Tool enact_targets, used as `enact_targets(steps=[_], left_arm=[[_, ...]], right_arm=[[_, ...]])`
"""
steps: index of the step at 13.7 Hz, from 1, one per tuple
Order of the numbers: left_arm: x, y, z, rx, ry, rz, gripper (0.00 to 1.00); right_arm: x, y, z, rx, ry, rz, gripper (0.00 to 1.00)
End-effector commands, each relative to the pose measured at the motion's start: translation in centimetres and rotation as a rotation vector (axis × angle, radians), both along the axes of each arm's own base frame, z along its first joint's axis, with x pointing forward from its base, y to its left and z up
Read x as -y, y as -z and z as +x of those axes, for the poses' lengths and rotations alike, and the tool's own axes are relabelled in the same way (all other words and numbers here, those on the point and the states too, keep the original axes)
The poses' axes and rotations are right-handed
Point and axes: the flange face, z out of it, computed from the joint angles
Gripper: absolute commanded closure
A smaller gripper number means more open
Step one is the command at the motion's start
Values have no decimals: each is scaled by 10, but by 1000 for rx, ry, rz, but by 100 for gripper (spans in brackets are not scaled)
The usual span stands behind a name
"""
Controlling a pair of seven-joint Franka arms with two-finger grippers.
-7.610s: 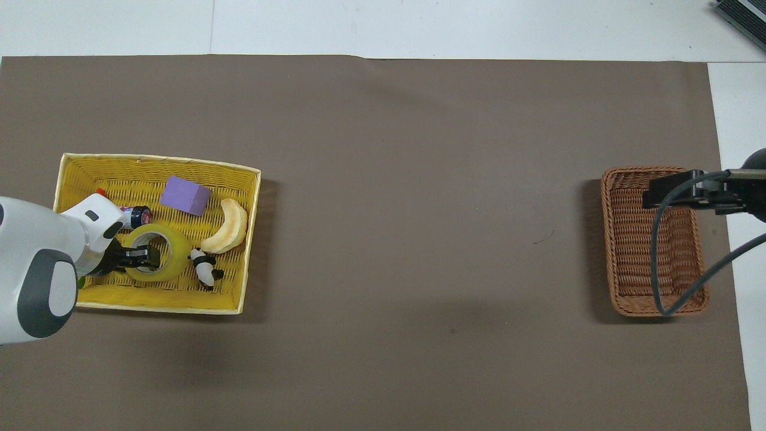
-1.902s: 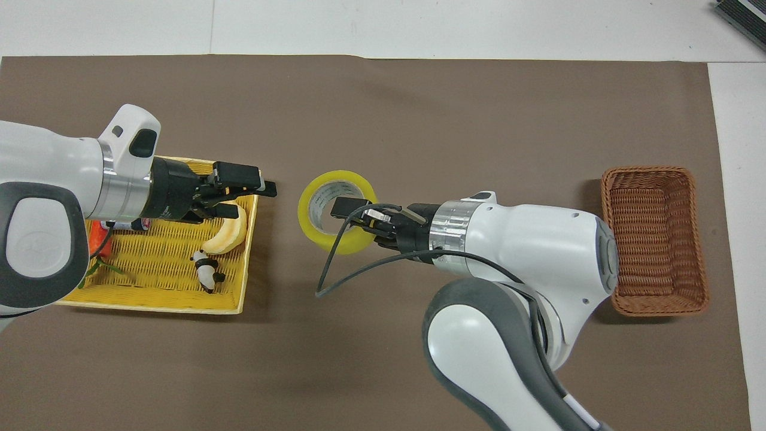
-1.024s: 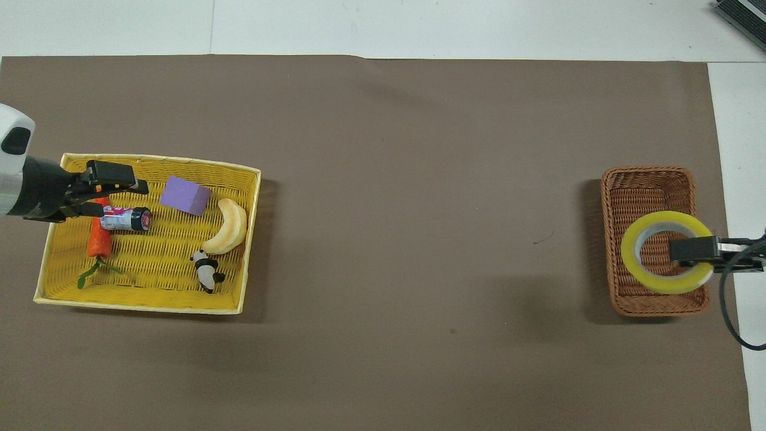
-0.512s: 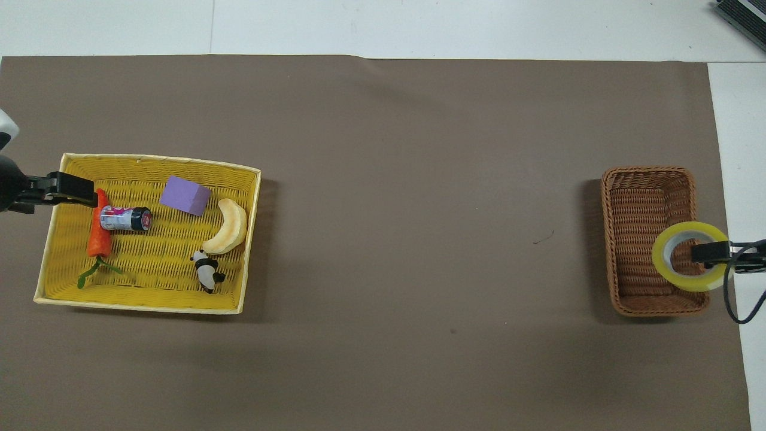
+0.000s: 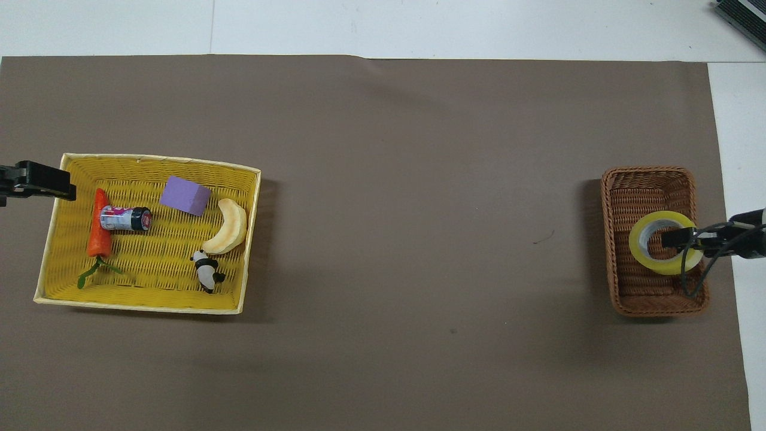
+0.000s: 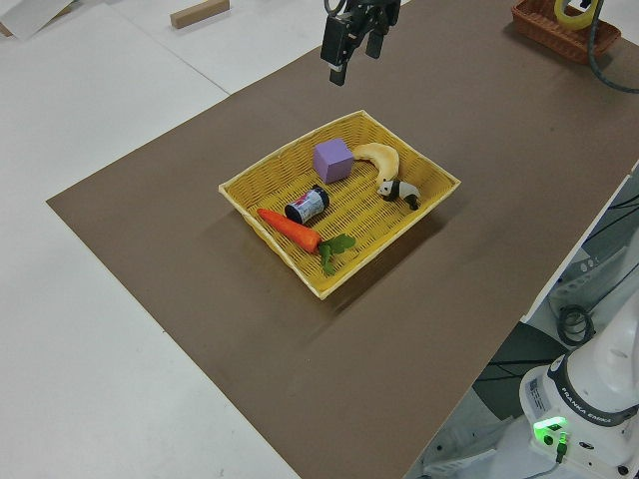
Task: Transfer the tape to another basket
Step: 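Lower the tape into the wicker basket and open the right gripper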
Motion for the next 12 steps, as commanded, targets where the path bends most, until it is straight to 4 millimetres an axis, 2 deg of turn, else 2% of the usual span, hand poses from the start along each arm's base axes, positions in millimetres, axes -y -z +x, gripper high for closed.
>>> enact_targets(steps=[1,2,3,4,5,6,7,9,10,12], left_arm=[[-3,-1,6,11,2,6,0],[-3,0,6,8,2,6,0],[-2,0,5,5,4,6,0],[0,-2,5,-1,7,7,0],[1,-3,4,-2,10,8,0],[0,-7,2,-4,10,8,0],[-1,-10,0,-22,10,9,0],[21,-25,-4,-36,49,6,0],[17,-29,-6,-39,40,7,0],[26,-38,-12,-52,57,10,0]], right_arm=[[2,3,3,6,-19,-20,86],[2,3,3,7,-18,-21,76],[1,4,3,6,-17,-19,56],[3,16,2,-14,-14,-12,35],[8,24,0,-23,-5,-4,26],[8,23,1,-22,-7,5,9],[9,22,1,-22,-9,10,0],[13,19,1,-19,4,23,0],[12,12,3,-8,9,29,0],[8,-11,13,-2,-6,34,0]])
